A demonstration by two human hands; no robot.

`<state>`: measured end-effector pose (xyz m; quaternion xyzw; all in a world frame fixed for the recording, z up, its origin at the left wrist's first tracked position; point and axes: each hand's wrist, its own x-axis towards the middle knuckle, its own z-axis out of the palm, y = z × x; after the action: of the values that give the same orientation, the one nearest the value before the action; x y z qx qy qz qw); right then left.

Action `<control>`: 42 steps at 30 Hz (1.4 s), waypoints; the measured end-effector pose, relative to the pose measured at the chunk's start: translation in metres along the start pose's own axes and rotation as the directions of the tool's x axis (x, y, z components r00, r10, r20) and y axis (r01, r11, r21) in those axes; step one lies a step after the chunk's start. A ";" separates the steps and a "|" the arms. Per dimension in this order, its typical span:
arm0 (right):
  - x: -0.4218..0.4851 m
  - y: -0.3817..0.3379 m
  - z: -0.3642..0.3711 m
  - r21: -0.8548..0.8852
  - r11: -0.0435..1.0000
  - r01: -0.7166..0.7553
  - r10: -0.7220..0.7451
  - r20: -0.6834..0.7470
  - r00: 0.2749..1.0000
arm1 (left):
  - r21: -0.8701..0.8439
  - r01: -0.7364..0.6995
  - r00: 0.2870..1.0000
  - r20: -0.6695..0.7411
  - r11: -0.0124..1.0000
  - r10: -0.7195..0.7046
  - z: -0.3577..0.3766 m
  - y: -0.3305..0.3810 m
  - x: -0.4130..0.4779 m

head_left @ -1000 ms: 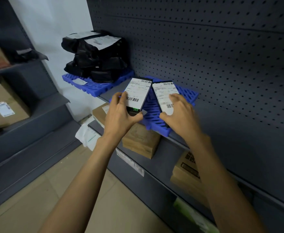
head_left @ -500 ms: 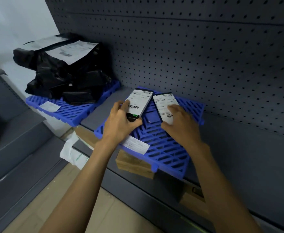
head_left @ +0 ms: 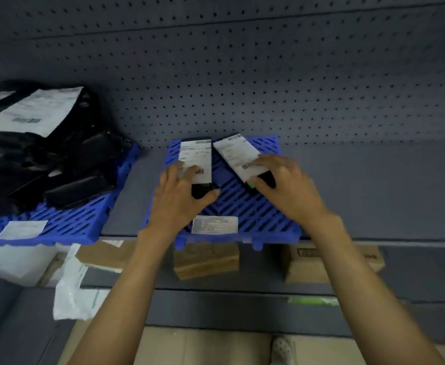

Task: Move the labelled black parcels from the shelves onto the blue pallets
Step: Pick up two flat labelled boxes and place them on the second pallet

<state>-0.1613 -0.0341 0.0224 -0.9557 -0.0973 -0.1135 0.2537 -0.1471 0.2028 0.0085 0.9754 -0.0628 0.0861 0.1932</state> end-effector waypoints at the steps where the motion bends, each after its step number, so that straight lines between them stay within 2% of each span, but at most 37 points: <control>1: -0.012 -0.003 -0.004 -0.016 0.999 -0.029 0.029 -0.031 0.999 | 0.014 -0.064 0.998 -0.005 0.998 0.065 -0.004 0.001 -0.002; 4: -0.056 -0.004 -0.012 -0.128 0.984 -0.123 0.112 -0.087 0.990 | 0.052 -0.284 0.959 0.018 0.957 0.283 -0.008 0.015 -0.008; 7: -0.118 0.006 -0.022 -0.241 0.938 -0.251 0.214 -0.170 0.962 | 0.050 -0.490 0.872 0.044 0.870 0.488 -0.001 0.051 -0.019; 9: -0.168 0.016 -0.032 -0.258 0.885 -0.387 0.334 -0.226 0.915 | -0.010 -0.628 0.777 0.042 0.778 0.628 0.011 0.088 -0.032; 11: -0.205 0.023 -0.040 -0.278 0.830 -0.483 0.434 -0.220 0.874 | -0.045 -0.701 0.710 0.049 0.711 0.703 0.022 0.117 -0.044; 15: -0.294 0.038 -0.070 -0.328 0.656 -0.679 0.626 -0.264 0.733 | -0.114 -0.824 0.538 0.152 0.555 0.829 0.052 0.189 -0.088; 18: -0.352 0.048 -0.088 -0.288 0.547 -0.786 0.723 -0.312 0.617 | -0.151 -0.875 0.433 0.184 0.461 0.882 0.073 0.234 -0.123; 22: -0.423 0.068 -0.108 -0.239 0.437 -0.867 0.789 -0.360 0.497 | -0.172 -0.921 0.314 0.207 0.350 0.927 0.103 0.299 -0.168; 29: -0.576 0.121 -0.164 -0.123 0.290 -0.949 0.869 -0.382 0.315 | -0.220 -0.942 0.188 0.275 0.252 0.943 0.164 0.441 -0.279; 34: -0.686 0.154 -0.217 -0.100 0.166 -0.981 0.882 -0.429 0.193 | -0.293 -0.938 0.109 0.256 0.185 0.961 0.198 0.537 -0.365; 38: -0.742 0.173 -0.246 -0.090 0.113 -0.990 0.890 -0.434 0.141 | -0.325 -0.936 0.041 0.288 0.138 0.957 0.222 0.587 -0.410; 42: -0.775 0.204 -0.272 -0.069 0.086 -0.994 0.883 -0.456 0.108 | -0.330 -0.935 0.028 0.304 0.132 0.952 0.246 0.635 -0.432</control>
<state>-0.8974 -0.4450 -0.0481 -0.7820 0.6108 -0.0785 0.0961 -0.6324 -0.4362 -0.0659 0.6736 -0.7332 -0.0362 0.0860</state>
